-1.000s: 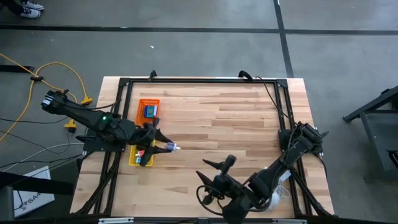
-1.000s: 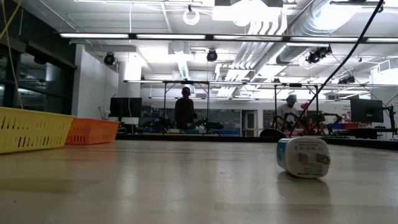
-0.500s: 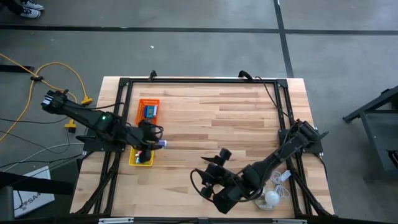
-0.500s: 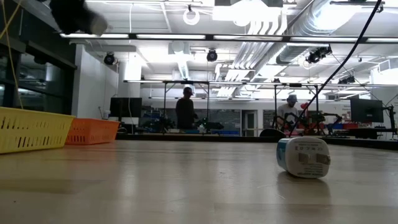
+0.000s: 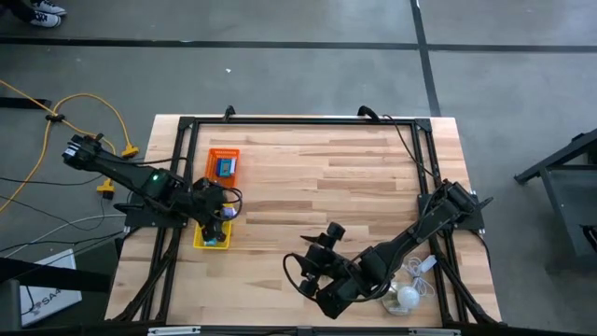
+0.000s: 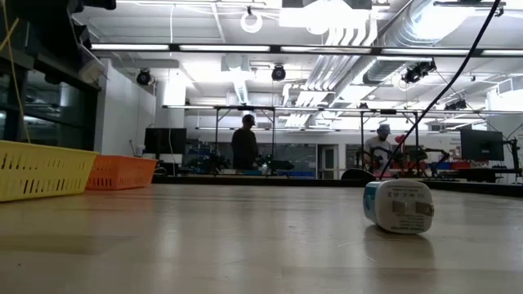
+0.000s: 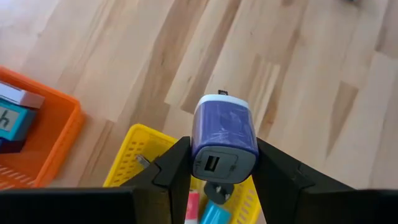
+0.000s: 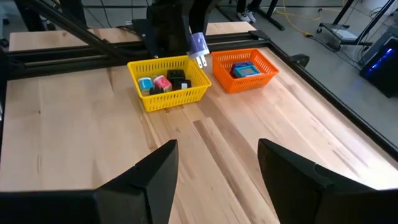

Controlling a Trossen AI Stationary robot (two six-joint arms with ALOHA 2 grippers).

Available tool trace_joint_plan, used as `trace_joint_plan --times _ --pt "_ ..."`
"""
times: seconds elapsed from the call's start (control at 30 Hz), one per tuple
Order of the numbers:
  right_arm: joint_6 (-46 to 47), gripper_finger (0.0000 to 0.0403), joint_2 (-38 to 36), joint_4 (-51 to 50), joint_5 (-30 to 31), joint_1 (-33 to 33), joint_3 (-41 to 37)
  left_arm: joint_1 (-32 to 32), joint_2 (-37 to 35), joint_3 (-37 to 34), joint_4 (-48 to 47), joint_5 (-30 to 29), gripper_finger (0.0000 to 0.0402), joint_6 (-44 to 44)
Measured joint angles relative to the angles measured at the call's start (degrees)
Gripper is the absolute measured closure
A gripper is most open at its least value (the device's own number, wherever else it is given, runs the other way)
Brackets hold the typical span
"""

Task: Pick & Place Office items
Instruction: Put the purple charger adapter into the yellow basket

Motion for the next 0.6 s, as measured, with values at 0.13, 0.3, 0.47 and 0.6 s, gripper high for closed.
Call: trace_joint_plan --times 0.13,0.3,0.47,0.6 --pt "0.22 0.0196 0.00 0.04 -0.18 0.00 0.00 -2.11 -0.02 -0.51 -0.05 -0.80 0.0266 -1.37" --pt "0.22 0.0196 0.00 0.04 -0.26 0.00 0.00 -5.70 -0.02 -3.71 -2.44 -4.48 0.0266 -8.12" --pt "0.22 0.0196 0.00 0.04 -0.24 0.00 0.00 -9.57 -0.02 -7.32 -3.40 -6.20 0.0266 -16.88" --pt "0.22 0.0196 0.00 0.06 -0.24 0.00 0.00 -12.89 0.37 -10.12 -3.15 -6.82 0.0266 -23.44"
